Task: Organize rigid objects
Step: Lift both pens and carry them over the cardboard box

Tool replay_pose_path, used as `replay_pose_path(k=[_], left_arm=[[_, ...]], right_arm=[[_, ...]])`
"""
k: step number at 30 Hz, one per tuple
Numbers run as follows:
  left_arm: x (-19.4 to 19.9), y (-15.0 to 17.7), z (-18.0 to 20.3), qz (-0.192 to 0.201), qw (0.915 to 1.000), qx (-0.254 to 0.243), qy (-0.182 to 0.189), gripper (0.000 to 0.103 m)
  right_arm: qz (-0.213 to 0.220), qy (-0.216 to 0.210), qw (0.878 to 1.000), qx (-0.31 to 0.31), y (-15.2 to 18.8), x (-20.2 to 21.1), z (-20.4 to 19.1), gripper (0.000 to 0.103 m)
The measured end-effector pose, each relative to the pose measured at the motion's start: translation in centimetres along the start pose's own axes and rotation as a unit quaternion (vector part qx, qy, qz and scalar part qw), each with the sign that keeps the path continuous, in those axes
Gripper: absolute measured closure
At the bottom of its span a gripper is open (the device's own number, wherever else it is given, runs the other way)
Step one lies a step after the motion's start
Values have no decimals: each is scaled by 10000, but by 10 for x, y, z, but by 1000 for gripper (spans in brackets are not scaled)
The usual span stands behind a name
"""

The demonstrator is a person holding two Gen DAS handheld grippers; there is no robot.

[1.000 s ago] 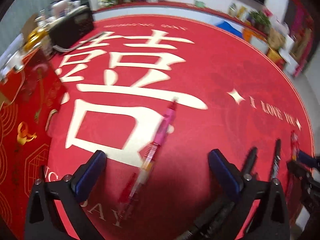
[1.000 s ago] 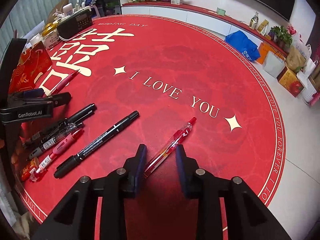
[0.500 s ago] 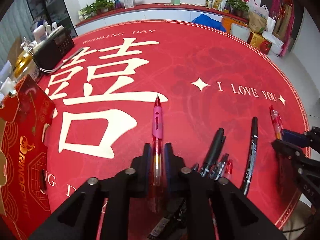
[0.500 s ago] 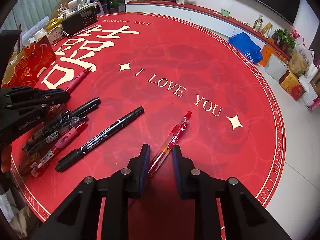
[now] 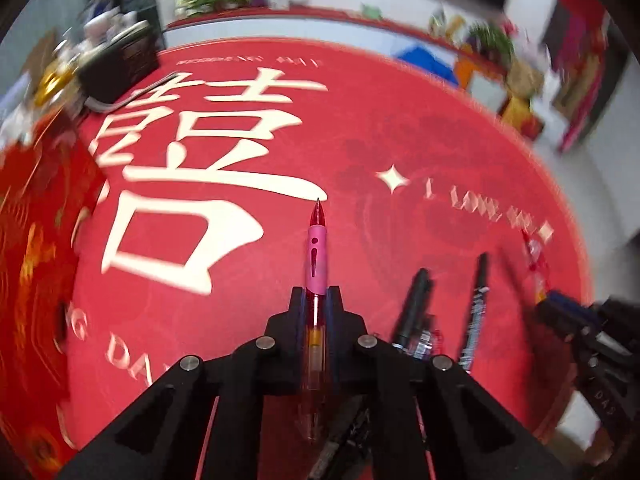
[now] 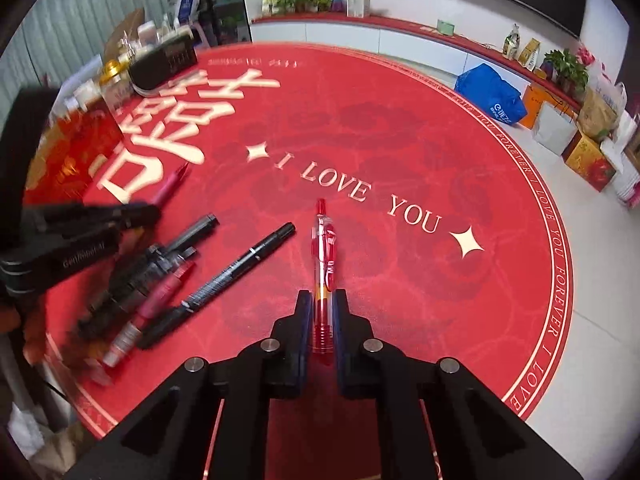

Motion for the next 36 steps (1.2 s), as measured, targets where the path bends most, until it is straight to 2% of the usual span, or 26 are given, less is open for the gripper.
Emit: replay_pose_path(k=[3,8,14,17,20,29,36], left_arm=[[28,3,-6,421,9984,363,69,93],[62,7,-17,768,9942,758,31,93],[88,19,-20,1068,9899,921,-173,93],[97,27,-21,1178,9881,890,-429,93],[105,31,-23,1271,9864,896,-530,93],[140,31,-37,1678,9776,1033,-741,93],[175,25,-64,2105,9639,1279,-1014,93]], right_arm=[[103,-224,9995,-215,-3,8,5,92],[305,-580,9968,-467,-7,18,5,92],[359,-638,9965,-413,-7,25,-1,92],[419,-682,9962,-343,-10,31,-6,92],[489,-783,9953,-298,-15,37,-13,92],[724,-1006,9923,69,-39,53,-50,92],[916,-1273,9865,476,-67,64,-93,92]])
Point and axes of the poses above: each gripper's, at about its wrist camera, not at the fingertips, and x roughly against the way its jaws point, z to its right, y to its underside, the point moved 4 cm from there along -x, roughly the way its jaws point, and after that the axes turned 6 degrees about x, right-handed, at the moved point
